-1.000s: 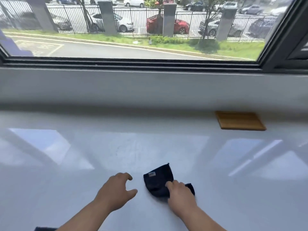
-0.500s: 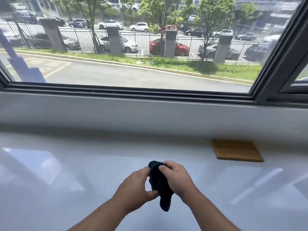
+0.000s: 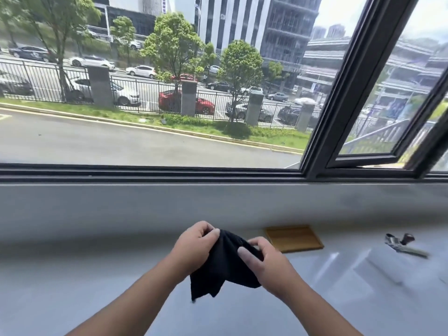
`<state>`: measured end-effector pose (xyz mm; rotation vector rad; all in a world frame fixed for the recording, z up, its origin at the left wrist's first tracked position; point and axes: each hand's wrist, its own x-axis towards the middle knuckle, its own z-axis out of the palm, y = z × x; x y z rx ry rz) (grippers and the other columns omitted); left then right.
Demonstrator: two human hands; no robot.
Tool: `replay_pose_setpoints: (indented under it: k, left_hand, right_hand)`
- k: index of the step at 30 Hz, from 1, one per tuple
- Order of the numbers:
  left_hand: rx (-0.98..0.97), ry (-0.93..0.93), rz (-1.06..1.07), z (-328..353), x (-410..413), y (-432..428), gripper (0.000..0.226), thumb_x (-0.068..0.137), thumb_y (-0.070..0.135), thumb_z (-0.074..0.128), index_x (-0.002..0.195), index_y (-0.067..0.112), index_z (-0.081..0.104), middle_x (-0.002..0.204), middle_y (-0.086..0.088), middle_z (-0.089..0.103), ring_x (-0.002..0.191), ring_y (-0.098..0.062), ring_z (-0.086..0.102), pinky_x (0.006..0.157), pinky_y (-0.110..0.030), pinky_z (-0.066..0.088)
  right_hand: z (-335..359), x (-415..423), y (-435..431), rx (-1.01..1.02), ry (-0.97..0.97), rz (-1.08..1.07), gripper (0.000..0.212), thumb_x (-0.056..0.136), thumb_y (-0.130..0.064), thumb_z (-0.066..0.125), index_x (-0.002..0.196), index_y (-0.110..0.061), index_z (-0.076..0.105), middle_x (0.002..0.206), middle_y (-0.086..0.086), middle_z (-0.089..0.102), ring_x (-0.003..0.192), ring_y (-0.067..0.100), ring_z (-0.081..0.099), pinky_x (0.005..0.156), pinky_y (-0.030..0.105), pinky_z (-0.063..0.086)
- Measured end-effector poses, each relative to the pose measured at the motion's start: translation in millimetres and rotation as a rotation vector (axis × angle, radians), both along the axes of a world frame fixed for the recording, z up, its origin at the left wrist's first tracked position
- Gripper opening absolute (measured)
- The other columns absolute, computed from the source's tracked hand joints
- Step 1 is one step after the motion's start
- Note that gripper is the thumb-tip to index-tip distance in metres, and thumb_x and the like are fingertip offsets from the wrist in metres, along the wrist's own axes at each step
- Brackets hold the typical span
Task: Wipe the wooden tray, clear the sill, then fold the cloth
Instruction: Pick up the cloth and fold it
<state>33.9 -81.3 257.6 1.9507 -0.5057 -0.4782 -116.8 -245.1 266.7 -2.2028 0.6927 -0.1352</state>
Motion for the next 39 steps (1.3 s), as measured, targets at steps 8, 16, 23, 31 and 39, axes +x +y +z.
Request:
replay_pose_setpoints:
  k: [8,16,23,31,39]
  left_hand:
    - [-0.176,0.419,-0.077,34.8,-9.4,-31.9,0.037,0.107,0.041,0.057,0.096,0.008,0.07,0.079,-0.012,0.077,0.076,-0.03,0.075,0.077,-0.042,0.058]
    - [0.155,0.043,-0.133,58.0,7.4,-17.4,0.083,0.051,0.091,0.08,0.107,0.031,0.064,0.095,0.003,0.082,0.083,-0.014,0.08,0.073,-0.034,0.062]
    - [0.425,-0.147,-0.097,57.4,-4.3,-22.8,0.054,0.059,0.077,0.076,0.103,0.048,0.064,0.09,0.016,0.079,0.079,0.0,0.074,0.081,-0.031,0.062]
    - [0.167,-0.068,-0.136,42.8,-35.5,-79.4,0.024,0.078,0.043,0.076,0.1,0.035,0.074,0.096,0.006,0.082,0.085,-0.006,0.075,0.084,-0.044,0.062]
    - [-0.194,0.334,-0.034,68.5,-38.9,-109.1,0.03,0.099,0.037,0.057,0.118,0.026,0.078,0.116,-0.014,0.082,0.105,-0.027,0.079,0.076,-0.031,0.061]
  right_hand:
    - [-2.7,-2.2,11.4,-0.308,-0.032,0.113,0.067,0.087,-0.049,0.06,0.15,-0.051,0.04,0.13,-0.021,0.062,0.122,0.006,0.058,0.099,0.034,0.053]
    - [28.8,20.6,-33.1,0.262,-0.384,0.011,0.03,0.107,-0.032,0.052,0.099,-0.013,0.074,0.099,0.021,0.076,0.095,0.033,0.072,0.092,0.06,0.057]
    - [96.1,47.7,-93.6,0.584,-0.367,0.093,0.03,0.109,-0.036,0.051,0.098,-0.015,0.071,0.091,0.015,0.074,0.085,0.028,0.068,0.08,0.042,0.053]
    - [114.4,65.1,-87.4,0.103,-0.338,0.531,0.037,0.107,-0.04,0.051,0.082,-0.013,0.058,0.066,-0.01,0.054,0.061,0.01,0.049,0.062,0.034,0.04]
    - [39.8,39.5,-166.1,0.176,-0.329,0.004,0.046,0.094,-0.075,0.047,0.102,-0.032,0.062,0.096,-0.003,0.073,0.082,0.008,0.066,0.066,0.03,0.051]
